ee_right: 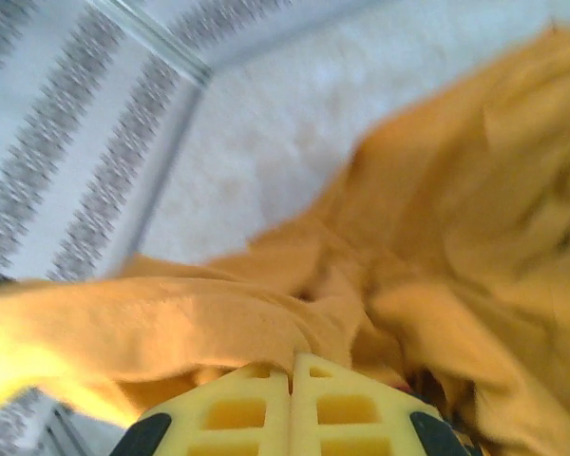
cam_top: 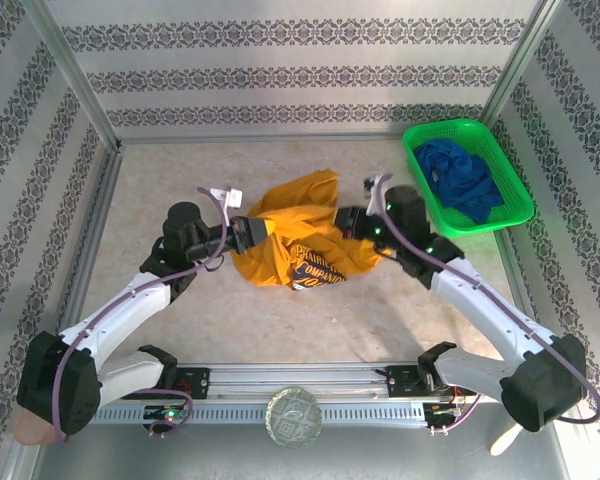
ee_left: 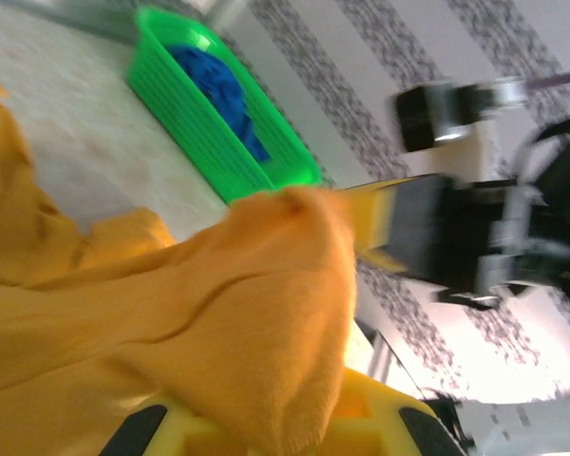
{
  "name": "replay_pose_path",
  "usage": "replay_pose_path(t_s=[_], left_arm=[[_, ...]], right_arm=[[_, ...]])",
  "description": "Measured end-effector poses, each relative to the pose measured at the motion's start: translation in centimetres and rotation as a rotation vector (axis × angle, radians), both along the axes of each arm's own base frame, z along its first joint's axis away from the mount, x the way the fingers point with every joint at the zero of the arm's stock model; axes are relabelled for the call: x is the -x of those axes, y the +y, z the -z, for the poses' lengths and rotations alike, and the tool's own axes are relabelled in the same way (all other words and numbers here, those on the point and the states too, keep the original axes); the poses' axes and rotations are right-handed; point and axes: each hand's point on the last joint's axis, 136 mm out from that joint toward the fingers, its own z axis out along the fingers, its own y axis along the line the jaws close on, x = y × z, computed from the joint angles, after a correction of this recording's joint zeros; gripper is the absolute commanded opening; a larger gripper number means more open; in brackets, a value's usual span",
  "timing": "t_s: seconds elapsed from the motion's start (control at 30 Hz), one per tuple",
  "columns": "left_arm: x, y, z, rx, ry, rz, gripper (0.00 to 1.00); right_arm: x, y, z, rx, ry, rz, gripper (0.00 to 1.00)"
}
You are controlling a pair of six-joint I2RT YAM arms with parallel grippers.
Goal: Fold the inside-out t-shirt
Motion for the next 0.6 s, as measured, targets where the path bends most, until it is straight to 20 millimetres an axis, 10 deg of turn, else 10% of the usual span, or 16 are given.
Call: replay_pose_path(t_s=[0.17,0.27,0.4,0.6], left_arm=[[-2.5,1.9,-6.4,0.055,-0.089,-0.1,0.6],[-2.4,2.0,-10.4,0.079,-0.164,-0.104,0.63],[-2.0,2.3,-12.3,0.059,-0.198,-0.123,0.66],[-1.8,0.9,-10.9,-0.049,-0.182,-0.121,0.67]], right_arm=[[0.3,0.6,-16.3,-0.143,-0.295,-0.072,0.0],[1.8,0.5,-21.6,-0.178,-0.41,-0.108,0.0],[2.0,0.9,-20.8,-0.162,-0.395,-0.14,0.0],[0.9,1.7,-13.9,-0.087,-0.228,-0.162,0.0]])
